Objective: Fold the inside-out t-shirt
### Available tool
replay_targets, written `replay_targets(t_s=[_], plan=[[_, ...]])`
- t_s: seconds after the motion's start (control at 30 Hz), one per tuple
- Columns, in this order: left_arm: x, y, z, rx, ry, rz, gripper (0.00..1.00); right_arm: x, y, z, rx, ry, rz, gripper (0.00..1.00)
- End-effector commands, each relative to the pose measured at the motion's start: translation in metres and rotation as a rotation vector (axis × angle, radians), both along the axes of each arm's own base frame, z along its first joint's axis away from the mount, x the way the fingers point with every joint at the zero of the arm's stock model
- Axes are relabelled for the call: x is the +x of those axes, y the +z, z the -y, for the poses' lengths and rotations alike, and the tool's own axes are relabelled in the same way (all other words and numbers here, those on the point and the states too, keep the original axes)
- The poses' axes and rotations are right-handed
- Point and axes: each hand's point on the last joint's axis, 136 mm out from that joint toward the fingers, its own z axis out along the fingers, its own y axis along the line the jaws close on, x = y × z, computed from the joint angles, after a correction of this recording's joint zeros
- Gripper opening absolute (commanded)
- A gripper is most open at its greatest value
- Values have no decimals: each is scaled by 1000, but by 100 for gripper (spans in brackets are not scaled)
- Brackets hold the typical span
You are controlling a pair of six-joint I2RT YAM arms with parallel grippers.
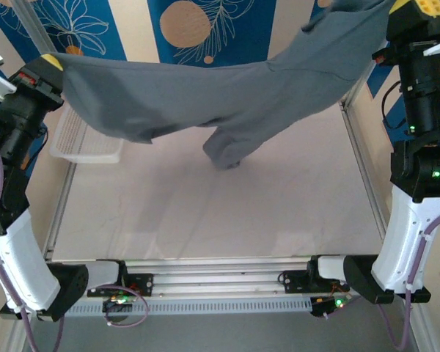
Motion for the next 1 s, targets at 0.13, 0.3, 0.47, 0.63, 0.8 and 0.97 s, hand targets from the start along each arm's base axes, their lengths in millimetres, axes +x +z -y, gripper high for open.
replay_targets(t_s=[0.13,0.3,0.47,0.63,0.8,0.97], plan=[[-16,34,9,73,-48,136,0,-22,33,4,-57,-67,98,0],[-41,56,11,89,-61,237,0,-65,55,8,-63,-110,203,0],[-50,62,10,83,-60,263,0,-91,64,4,-75,-102,264,0],[-22,48,9,95,-44,204,0,-66,57,1,-99,-97,232,0],[53,-1,7,103,-22,41,0,19,18,-4,-117,-74,68,0],[144,-85,5,90,9,-161,0,129,-64,-28,-144,22,-169,0]])
